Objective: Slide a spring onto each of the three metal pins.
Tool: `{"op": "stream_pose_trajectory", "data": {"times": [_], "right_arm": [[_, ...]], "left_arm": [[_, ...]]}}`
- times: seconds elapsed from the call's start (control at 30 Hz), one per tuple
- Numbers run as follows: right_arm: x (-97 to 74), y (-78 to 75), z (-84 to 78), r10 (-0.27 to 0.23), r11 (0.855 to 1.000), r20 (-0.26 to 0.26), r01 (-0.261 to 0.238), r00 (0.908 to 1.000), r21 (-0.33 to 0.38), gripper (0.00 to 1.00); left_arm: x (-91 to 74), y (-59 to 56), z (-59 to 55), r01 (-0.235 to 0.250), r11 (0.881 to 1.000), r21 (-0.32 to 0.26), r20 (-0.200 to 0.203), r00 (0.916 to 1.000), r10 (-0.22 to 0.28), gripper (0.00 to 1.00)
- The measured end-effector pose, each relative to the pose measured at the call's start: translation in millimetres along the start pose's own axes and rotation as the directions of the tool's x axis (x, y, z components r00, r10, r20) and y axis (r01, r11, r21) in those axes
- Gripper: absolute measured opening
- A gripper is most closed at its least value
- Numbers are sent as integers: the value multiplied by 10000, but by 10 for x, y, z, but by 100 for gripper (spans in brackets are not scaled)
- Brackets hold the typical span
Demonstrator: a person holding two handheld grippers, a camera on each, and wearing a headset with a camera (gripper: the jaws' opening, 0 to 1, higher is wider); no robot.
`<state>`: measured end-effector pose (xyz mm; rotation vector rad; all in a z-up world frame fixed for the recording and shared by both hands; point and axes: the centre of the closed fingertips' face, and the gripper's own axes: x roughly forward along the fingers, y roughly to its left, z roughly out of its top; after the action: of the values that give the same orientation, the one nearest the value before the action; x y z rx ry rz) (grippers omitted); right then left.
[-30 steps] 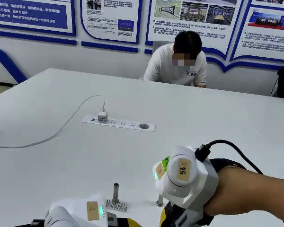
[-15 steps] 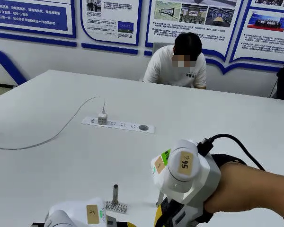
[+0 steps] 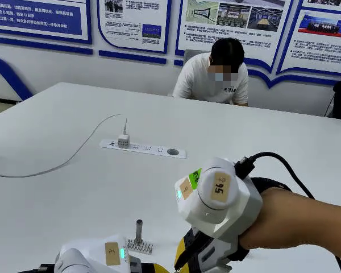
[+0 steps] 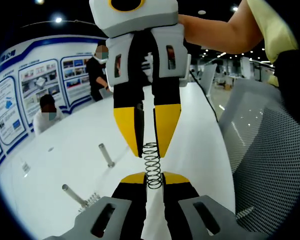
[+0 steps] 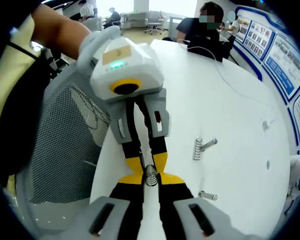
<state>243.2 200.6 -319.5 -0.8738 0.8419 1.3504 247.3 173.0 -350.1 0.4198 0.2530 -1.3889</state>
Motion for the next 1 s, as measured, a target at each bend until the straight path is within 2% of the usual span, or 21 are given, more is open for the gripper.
{"op": "stream_pose_trajectory", "data": {"times": [0.33, 0.47, 1.0], "right_arm": [[12, 8, 48, 22, 10000, 14, -22, 10000, -62, 12], [19, -8, 27, -22, 10000, -53, 22, 10000, -2, 15], [57, 12, -24, 61, 10000, -119, -61, 9999, 58, 14]], "left_arm": [[4, 7, 10, -25, 9999, -110, 149, 9999, 26, 11], [1, 8, 14, -8, 9999, -164, 207, 9998, 12, 11], [-12, 27, 56, -58, 9987, -498, 494, 9987, 82, 11]]}}
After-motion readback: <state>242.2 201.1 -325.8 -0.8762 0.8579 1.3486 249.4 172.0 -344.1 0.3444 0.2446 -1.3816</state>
